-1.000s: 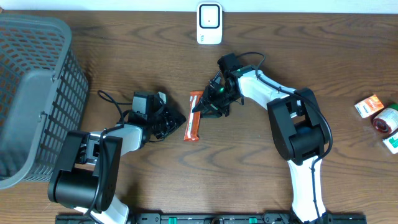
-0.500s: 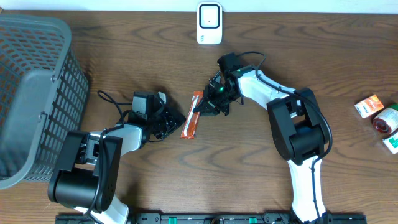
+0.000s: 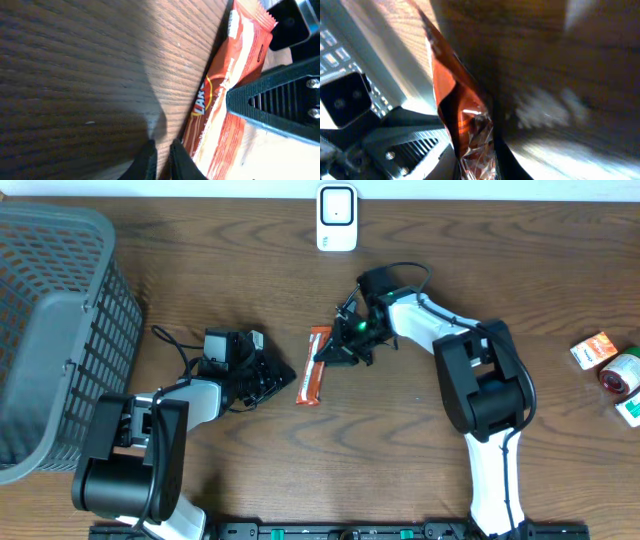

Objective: Scan the item barcode
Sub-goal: 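Open the left gripper and retract it, right gripper holding the bar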

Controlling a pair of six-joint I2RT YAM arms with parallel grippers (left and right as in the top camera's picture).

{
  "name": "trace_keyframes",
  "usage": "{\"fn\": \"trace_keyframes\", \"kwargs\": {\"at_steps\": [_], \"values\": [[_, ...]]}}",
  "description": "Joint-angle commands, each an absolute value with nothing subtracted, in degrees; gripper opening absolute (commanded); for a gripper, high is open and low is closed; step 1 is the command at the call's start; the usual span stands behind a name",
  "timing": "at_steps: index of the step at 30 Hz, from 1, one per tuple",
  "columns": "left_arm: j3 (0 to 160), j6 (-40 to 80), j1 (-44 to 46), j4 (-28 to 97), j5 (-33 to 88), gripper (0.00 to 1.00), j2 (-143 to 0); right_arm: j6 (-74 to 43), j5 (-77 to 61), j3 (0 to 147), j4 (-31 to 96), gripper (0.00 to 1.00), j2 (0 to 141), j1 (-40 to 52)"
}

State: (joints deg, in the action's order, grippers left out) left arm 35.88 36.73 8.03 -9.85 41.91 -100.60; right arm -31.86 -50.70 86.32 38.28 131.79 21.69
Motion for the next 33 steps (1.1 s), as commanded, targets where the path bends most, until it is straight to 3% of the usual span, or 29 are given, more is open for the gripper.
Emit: {"fn": "trace_keyframes", "kwargs": {"at_steps": [1,3,6,9,11,33], "values": [[34.0,34.1,7.7,-7.4,36.4,0.22,-102.5,-21.6,-33.9,81.7,39.7,0.01,136.4,17.8],[34.0,34.1,7.7,-7.3,36.4,0.31,-102.5,-19.2,-38.3,81.7,40.5,0.01,134.9,16.8],[34.0,34.1,7.7,-7.3,36.4,0.54,-102.5,-16.8,-40.9,81.7,42.8,0.01,132.3,15.5],[34.0,34.1,7.7,-7.3,36.4,0.65,-102.5,-14.6,-43.0,81.7,45.1,0.01,129.3,14.6],[34.0,34.1,7.7,-7.3,36.4,0.8,-102.5,-14.0,-44.8,81.7,46.2,0.01,127.1,14.2],[34.3,30.7,7.7,-6.2,40.1,0.82,-101.7,-7.6,-55.9,81.7,54.4,0.01,102.1,13.8]]}}
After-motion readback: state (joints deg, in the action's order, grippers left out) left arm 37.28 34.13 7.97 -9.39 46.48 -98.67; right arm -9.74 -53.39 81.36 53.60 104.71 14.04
